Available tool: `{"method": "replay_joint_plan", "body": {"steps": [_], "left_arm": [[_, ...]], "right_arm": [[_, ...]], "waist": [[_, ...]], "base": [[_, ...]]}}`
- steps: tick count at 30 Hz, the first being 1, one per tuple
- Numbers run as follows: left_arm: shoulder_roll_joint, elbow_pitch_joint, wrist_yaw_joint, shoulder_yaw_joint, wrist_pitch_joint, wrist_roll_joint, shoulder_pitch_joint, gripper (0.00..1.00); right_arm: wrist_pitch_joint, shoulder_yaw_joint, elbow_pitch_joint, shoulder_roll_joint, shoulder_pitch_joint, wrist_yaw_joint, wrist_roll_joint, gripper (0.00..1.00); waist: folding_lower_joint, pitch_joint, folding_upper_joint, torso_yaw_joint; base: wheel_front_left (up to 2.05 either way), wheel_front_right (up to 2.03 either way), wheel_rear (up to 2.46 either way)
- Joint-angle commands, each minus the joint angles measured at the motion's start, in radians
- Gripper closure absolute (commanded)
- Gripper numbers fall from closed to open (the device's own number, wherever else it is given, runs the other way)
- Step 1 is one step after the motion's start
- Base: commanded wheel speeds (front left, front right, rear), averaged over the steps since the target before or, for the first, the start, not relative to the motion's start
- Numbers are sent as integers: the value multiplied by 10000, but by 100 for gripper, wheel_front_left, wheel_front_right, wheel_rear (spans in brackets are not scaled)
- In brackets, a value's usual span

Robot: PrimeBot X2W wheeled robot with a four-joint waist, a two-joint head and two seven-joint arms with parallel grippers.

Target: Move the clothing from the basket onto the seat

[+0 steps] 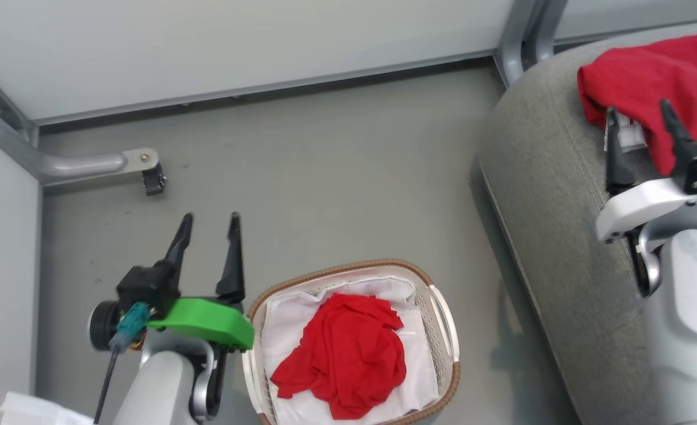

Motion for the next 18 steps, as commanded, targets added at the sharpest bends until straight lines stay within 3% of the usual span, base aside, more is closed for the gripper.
{"method": "replay_joint_plan", "body": {"steps": [1, 8, 18], "left_arm": [[-29, -60, 33, 245, 2, 110, 305, 0], [-163, -247, -160, 1272, 3, 260, 1203, 0], [-236, -406, -314, 1756, 2, 285, 2252, 0]], "right_arm": [[-46, 121, -132, 115, 333, -10, 127, 0], [-46, 751, -780, 615, 1443, -10, 970, 0], [-46, 1637, -1646, 646, 3451, -10, 2612, 0]], "waist": [[1, -532, 93, 458], [1, -850, 93, 769], [1, -1410, 93, 989]], "base": [[0, 0, 0], [0, 0, 0], [0, 0, 0]]}}
